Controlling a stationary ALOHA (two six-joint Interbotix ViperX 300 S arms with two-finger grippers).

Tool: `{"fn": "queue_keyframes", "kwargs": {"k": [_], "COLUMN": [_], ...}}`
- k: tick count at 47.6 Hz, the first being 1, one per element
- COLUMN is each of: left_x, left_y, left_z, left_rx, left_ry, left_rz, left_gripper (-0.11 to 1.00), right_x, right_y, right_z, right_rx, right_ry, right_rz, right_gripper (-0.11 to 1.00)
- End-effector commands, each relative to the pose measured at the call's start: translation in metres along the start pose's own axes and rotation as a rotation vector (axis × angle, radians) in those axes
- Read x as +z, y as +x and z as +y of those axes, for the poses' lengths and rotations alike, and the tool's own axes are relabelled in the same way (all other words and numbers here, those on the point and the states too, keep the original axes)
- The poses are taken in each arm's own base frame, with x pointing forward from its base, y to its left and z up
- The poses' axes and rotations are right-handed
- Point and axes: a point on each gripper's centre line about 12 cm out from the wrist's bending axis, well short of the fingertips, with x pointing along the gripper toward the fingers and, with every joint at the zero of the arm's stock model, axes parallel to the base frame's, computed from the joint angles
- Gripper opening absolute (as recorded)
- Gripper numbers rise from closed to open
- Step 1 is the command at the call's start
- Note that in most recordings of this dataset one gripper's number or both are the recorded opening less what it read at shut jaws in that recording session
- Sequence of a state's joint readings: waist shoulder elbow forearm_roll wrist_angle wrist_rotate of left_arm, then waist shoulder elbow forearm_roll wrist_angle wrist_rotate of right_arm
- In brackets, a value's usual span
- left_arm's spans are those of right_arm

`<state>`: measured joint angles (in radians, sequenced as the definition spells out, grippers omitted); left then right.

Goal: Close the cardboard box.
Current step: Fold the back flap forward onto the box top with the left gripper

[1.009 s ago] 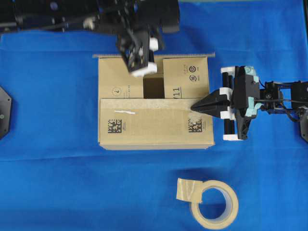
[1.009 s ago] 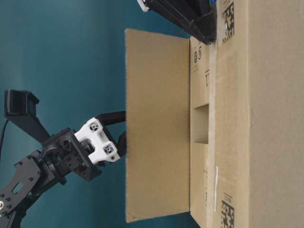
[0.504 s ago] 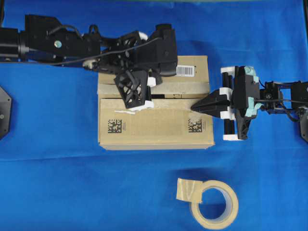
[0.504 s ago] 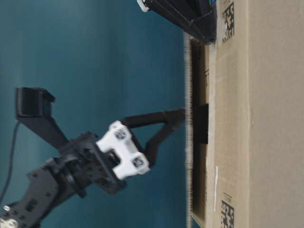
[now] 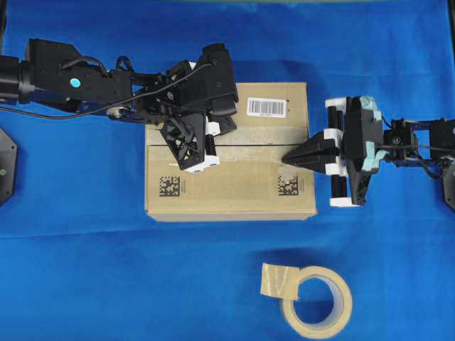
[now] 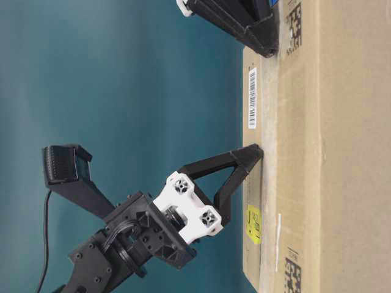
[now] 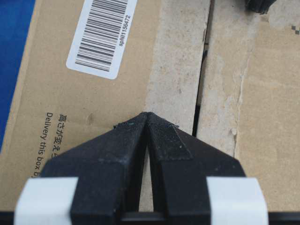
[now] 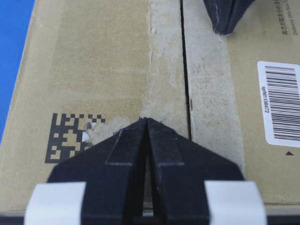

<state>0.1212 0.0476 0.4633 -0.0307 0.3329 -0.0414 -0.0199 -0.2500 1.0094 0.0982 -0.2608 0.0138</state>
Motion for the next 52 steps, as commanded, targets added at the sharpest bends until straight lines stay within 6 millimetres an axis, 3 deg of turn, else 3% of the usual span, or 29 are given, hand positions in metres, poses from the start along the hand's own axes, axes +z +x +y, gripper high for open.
{"fn": "queue_keyframes", "kwargs": {"k": [1, 19, 52], "left_x": [0.006, 0.006, 0.01], "left_y": [-0.007, -0.007, -0.008], "left_z": [-0.006, -0.006, -0.013], "left_rx": [-0.011, -0.011, -0.024], "left_ry": [0.006, 0.006, 0.018], "left_rz": [-0.028, -0.035, -0.069], "left_gripper": [0.0, 0.0, 0.0], "right_x": [0.008, 0.009, 0.007], "right_y": [0.0, 0.0, 0.0], "right_z": [-0.003, -0.016, -0.017], "right_rx": [-0.009, -0.047, -0.05], "right_ry": [0.006, 0.025, 0.026], "right_rz": [-0.029, -0.034, -0.029], "right_gripper": [0.0, 0.0, 0.0]}}
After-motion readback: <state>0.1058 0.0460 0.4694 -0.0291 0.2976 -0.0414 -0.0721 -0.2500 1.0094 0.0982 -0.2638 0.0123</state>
